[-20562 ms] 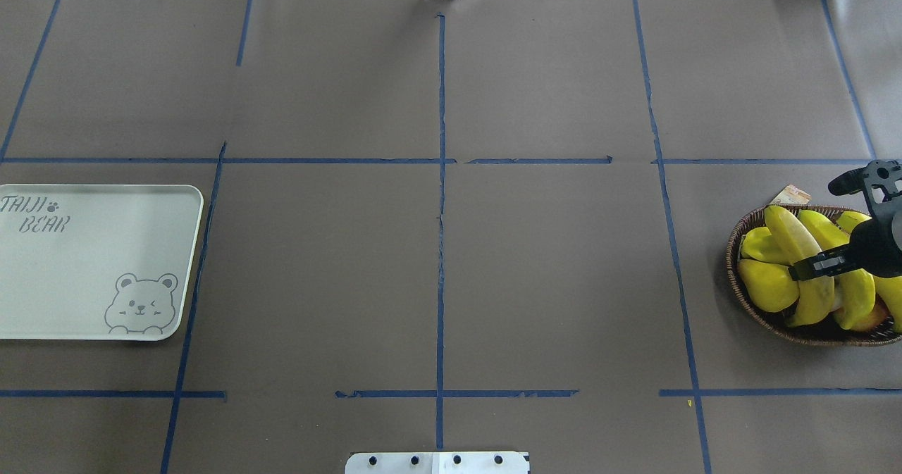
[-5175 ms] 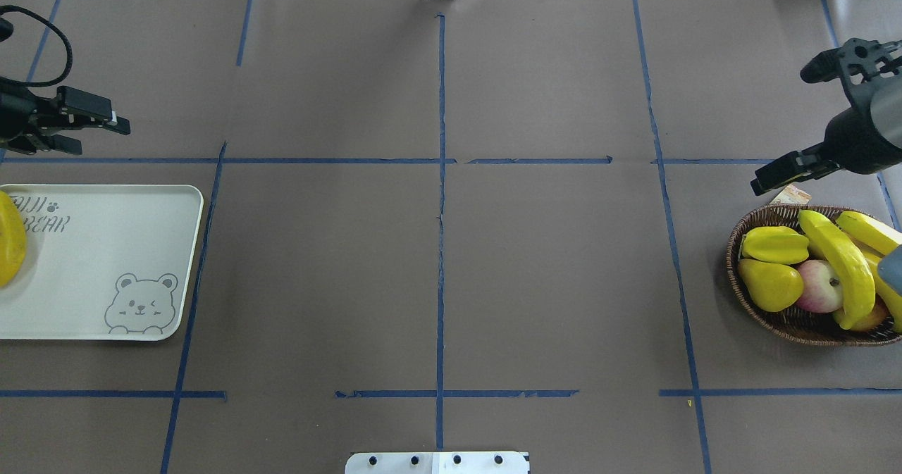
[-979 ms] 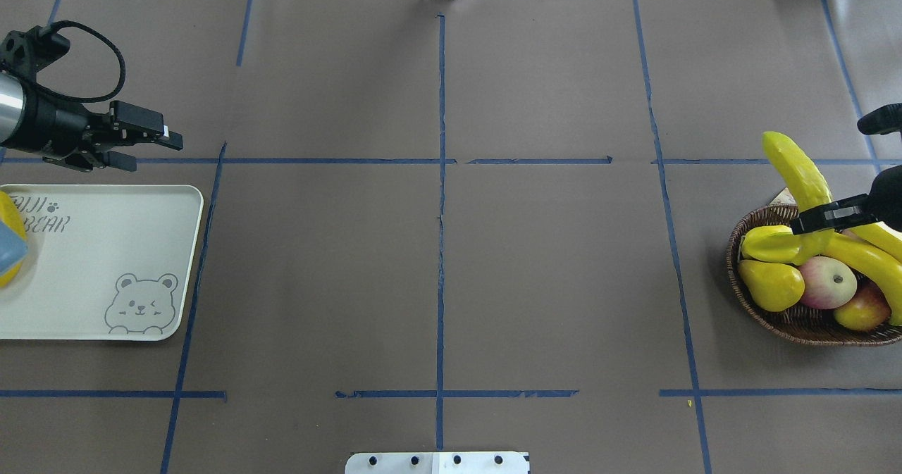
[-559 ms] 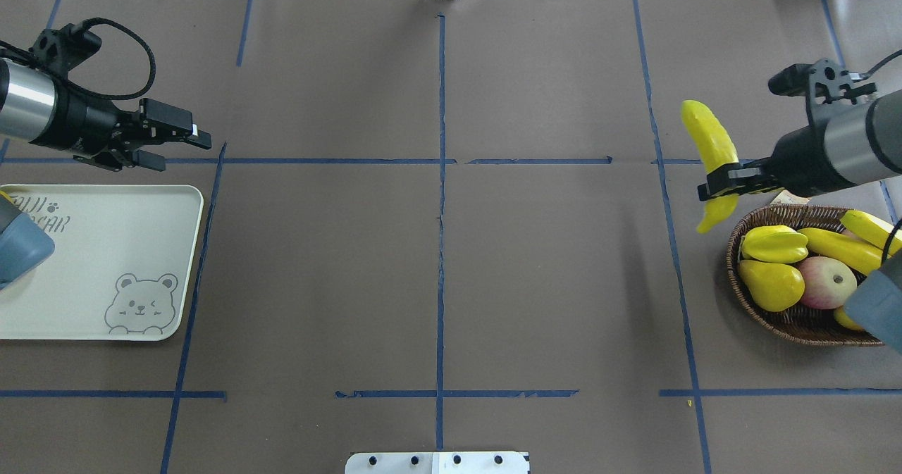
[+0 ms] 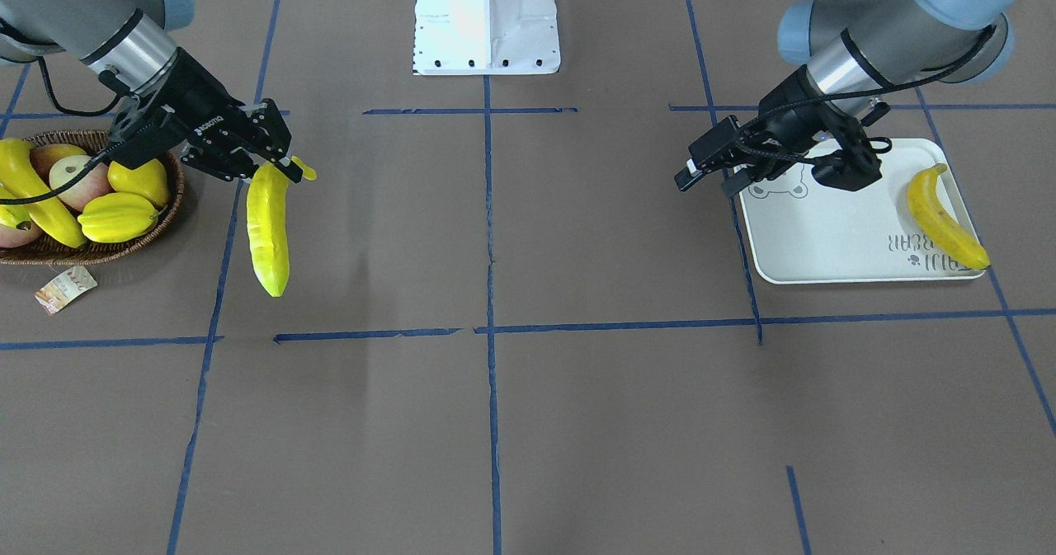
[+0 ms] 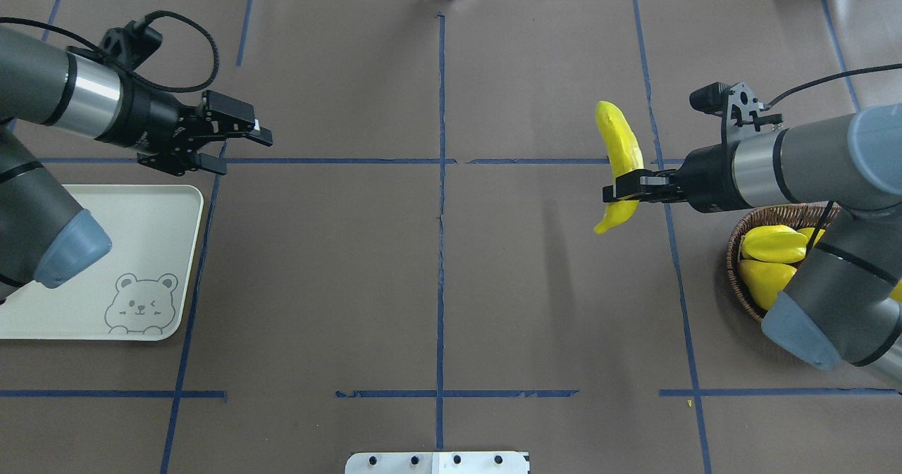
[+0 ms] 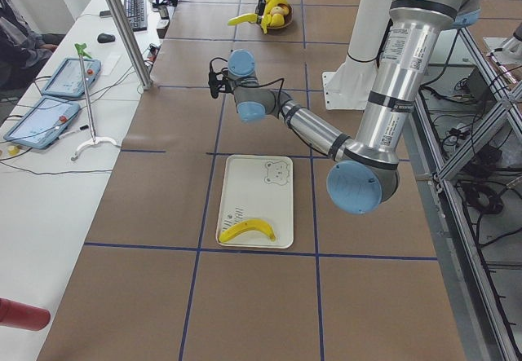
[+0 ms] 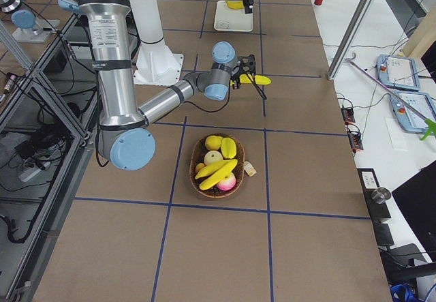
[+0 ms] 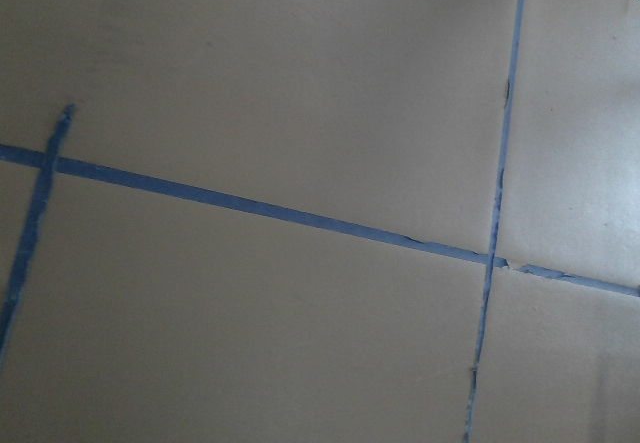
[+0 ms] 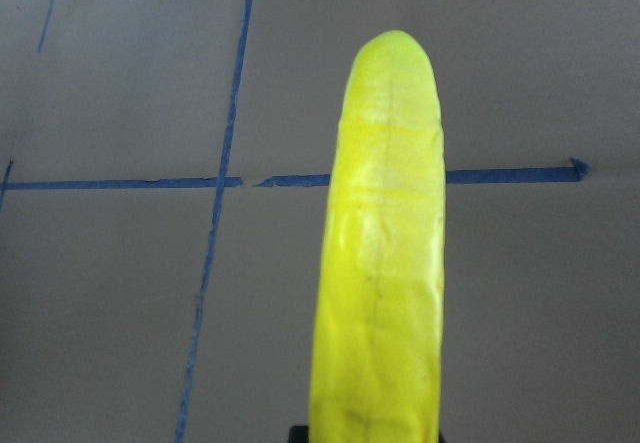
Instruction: Transfer all bananas from basket to plate
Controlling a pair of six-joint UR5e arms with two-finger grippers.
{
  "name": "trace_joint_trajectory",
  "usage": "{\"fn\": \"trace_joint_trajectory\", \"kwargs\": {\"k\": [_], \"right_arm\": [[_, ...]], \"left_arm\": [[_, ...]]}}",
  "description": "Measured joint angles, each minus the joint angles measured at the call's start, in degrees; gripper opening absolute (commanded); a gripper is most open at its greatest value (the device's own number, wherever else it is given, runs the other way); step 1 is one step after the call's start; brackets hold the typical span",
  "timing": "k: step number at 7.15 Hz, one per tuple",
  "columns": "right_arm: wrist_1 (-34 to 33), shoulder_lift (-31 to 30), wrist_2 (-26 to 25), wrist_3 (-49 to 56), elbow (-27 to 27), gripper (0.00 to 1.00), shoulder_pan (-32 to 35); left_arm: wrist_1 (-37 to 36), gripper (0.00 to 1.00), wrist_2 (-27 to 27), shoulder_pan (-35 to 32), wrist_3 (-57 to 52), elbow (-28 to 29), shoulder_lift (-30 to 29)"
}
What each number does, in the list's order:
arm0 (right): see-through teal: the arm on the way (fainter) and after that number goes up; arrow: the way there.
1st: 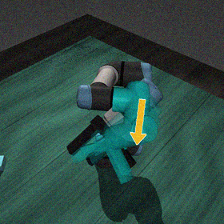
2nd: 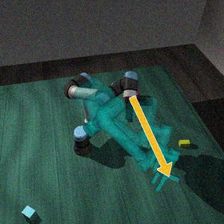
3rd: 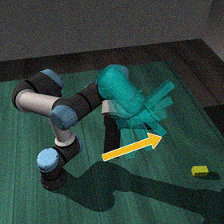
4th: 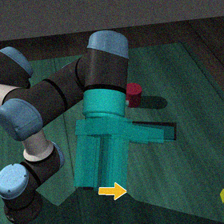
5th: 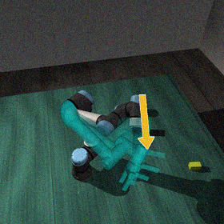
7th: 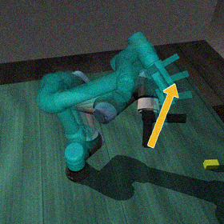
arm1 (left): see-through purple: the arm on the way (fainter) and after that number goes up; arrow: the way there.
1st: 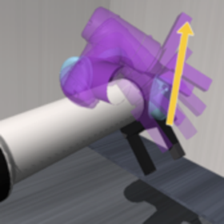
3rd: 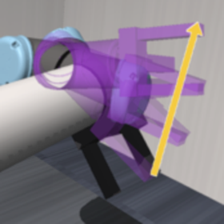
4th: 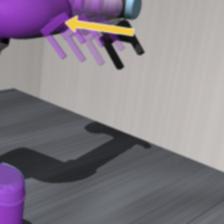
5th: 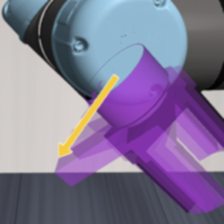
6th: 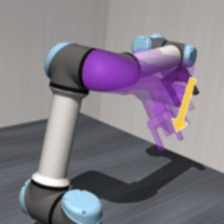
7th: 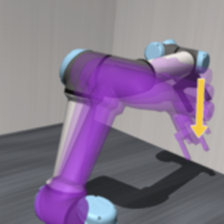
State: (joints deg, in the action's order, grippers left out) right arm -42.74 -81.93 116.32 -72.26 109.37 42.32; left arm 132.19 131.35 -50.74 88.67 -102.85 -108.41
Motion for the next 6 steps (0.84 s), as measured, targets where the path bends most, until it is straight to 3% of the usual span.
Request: {"fn": "trace_joint_trajectory", "kwargs": {"k": [3,6], "right_arm": [[4.89,5.73,-9.96,-6.77,-2.89,0.08,-6.82],[5.14,11.30,-16.46,-10.45,-3.47,0.09,-11.89]], "left_arm": [[-0.11,1.00,-4.55,5.02,10.45,0.89,-8.07],[-0.42,1.00,-14.89,11.50,13.49,3.43,-14.84]]}}
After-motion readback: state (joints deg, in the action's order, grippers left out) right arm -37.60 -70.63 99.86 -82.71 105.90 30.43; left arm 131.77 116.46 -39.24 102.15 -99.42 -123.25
